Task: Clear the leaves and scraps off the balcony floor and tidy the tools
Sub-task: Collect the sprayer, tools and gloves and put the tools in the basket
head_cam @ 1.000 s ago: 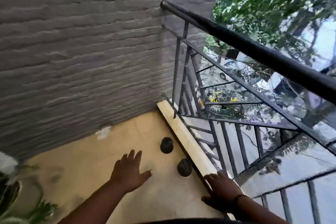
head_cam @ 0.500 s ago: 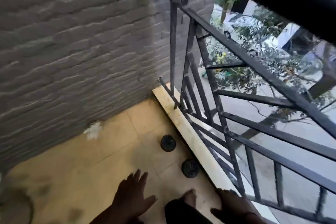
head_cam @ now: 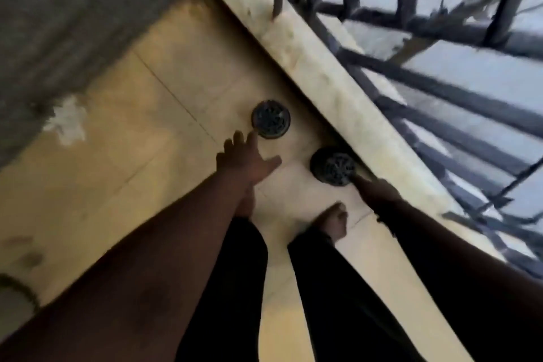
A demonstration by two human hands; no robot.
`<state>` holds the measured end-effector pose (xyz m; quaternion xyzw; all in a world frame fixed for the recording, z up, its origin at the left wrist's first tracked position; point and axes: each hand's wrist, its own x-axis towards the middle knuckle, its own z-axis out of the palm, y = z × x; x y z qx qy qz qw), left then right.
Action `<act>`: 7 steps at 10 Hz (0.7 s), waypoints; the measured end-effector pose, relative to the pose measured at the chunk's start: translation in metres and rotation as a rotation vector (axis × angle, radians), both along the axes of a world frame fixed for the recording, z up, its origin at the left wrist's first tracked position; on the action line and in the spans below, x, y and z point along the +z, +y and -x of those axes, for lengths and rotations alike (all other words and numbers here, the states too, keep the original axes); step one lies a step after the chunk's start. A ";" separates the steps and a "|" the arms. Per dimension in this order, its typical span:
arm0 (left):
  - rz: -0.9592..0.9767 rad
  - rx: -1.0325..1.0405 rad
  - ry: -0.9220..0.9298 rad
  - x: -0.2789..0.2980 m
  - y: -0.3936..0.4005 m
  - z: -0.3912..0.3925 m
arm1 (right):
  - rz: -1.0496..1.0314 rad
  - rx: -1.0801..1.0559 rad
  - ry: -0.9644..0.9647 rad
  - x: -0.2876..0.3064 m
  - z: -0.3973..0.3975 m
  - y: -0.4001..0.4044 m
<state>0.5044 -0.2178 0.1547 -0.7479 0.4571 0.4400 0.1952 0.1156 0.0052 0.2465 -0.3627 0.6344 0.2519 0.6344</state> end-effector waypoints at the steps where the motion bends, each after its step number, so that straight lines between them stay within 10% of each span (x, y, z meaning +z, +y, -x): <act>1: 0.056 0.121 0.005 -0.049 -0.028 0.002 | 0.142 -0.479 0.332 -0.067 -0.140 -0.202; 7: 0.118 0.323 -0.012 -0.152 -0.117 0.014 | -0.190 -0.787 0.272 -0.223 -0.133 -0.279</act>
